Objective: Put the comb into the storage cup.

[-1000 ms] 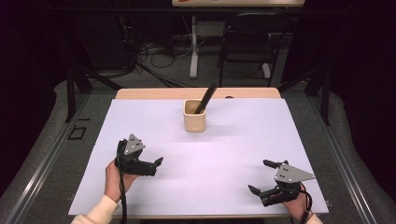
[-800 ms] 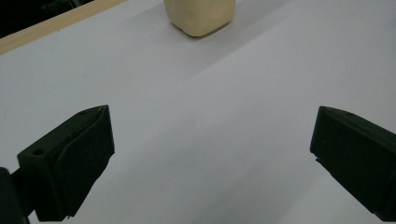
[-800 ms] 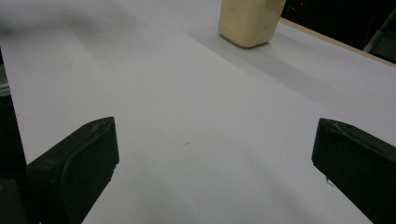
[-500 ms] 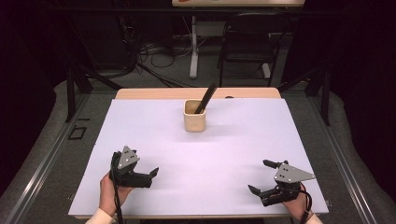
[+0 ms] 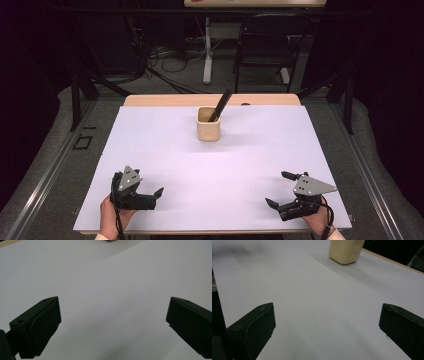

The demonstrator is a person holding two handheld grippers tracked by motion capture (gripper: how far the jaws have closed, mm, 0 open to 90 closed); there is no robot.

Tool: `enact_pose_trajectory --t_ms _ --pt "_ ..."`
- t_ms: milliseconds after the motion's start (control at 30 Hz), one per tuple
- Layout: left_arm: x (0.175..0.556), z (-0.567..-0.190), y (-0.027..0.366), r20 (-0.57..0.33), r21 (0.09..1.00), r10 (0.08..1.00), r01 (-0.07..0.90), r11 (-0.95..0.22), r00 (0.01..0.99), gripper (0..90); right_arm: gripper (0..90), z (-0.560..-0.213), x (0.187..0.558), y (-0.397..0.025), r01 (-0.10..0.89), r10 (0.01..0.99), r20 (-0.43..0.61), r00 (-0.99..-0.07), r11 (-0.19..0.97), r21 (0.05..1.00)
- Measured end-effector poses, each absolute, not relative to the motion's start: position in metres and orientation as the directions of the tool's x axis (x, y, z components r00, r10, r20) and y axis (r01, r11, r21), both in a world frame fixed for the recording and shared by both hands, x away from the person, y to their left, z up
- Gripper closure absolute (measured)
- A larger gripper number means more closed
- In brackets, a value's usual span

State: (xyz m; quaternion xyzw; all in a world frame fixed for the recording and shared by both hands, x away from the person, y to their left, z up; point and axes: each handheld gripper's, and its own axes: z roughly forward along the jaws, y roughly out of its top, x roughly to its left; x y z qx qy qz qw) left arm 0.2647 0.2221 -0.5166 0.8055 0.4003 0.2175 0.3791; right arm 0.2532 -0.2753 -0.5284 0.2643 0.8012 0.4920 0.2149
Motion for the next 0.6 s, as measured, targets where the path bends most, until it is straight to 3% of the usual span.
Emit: enact_pose_trajectory --t_ms 600 --pt "0.251 -0.531 0.232 0.042 0.786 0.799 0.474 -0.397 0.599 0.0 0.0 -0.529 0.255 -0.276 0.223 0.627 -0.07 -0.776 0.376 0.9"
